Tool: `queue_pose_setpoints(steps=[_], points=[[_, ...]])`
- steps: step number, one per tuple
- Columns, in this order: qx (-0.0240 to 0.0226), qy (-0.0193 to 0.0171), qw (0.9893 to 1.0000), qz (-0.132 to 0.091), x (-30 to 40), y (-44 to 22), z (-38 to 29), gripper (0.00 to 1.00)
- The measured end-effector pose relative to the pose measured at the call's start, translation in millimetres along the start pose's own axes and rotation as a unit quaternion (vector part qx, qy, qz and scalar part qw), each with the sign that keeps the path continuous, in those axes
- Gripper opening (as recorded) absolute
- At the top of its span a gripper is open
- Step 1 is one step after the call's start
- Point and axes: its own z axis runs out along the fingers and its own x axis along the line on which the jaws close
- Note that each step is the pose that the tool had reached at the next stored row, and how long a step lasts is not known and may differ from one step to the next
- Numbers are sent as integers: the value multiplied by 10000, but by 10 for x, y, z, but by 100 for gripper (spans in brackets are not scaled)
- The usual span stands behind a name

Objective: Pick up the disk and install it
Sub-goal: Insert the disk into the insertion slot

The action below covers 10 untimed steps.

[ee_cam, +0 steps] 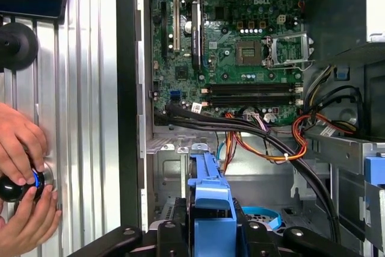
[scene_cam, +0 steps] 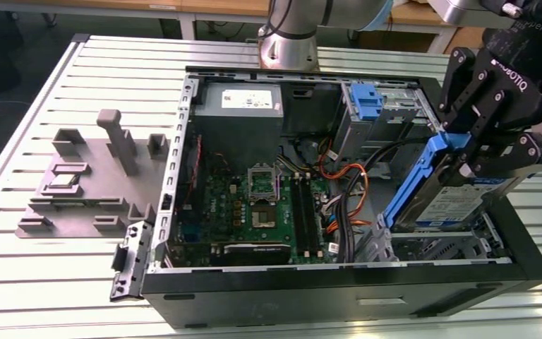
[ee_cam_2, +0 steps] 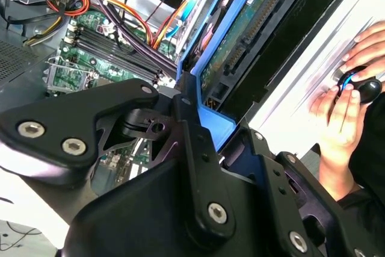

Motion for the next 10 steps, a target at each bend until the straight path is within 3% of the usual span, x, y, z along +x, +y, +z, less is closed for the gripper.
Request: queue_pose_setpoints(steps=[10], points=[[-7, 1, 10000, 12, 1, 4, -11, 36]])
